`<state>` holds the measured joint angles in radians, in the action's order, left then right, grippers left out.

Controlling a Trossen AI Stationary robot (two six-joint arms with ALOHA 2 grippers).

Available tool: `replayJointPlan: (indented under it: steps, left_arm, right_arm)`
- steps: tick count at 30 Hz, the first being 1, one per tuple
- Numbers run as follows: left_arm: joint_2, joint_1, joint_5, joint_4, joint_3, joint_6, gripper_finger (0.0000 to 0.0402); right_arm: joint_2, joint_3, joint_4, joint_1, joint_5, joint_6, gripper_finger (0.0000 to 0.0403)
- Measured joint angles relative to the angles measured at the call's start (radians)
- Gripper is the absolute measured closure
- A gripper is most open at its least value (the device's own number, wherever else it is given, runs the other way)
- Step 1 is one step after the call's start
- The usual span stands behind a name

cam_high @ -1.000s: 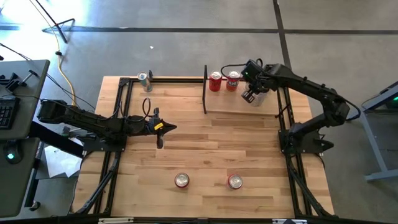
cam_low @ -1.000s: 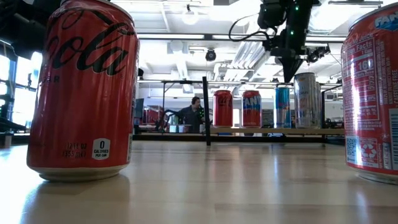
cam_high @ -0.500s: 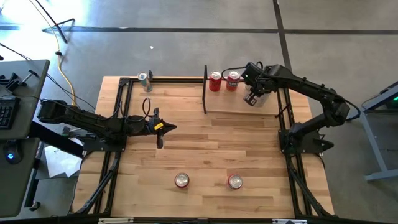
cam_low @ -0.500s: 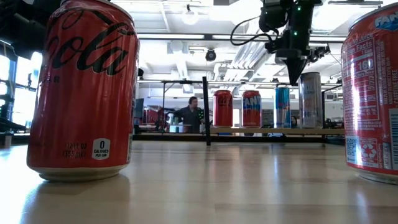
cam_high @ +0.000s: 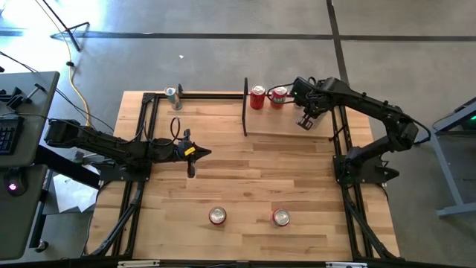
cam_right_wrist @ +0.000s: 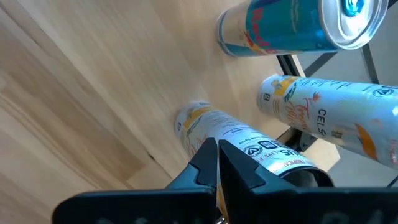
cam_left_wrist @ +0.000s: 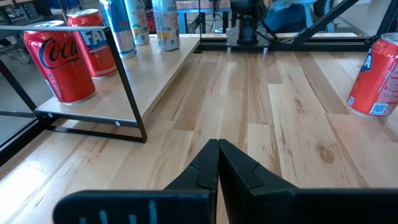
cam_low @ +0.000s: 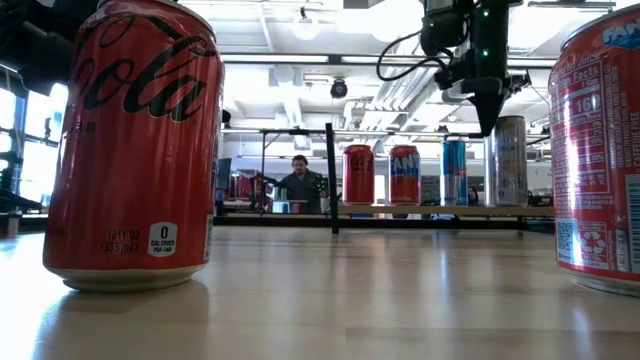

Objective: Place canned beverage on shelf
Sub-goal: Put the white-yellow soda can on the shelf aligned with the other white-yellow soda can

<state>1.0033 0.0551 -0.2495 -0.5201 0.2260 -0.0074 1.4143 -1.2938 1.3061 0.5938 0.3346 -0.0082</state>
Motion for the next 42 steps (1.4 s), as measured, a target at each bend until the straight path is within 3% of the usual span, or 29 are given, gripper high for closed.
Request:
replayJointPlan:
  steps: [5,12,42]
  left_arm:
    - [0.000,0.000,0.000,0.000,0.000,-0.001,0.0401]
    - [0.000,0.000,0.003,0.008,0.000,-0.009,0.0401]
    - [0.000,0.000,0.004,0.022,0.000,-0.042,0.0401]
  right_arm:
    - [0.000,0.000,0.020,0.000,0.004,-0.020,0.0403]
    - [0.000,0.000,0.065,-0.003,0.093,-0.026,0.0403]
    - [0.000,0.000,0.074,-0.005,0.081,-0.018,0.0403]
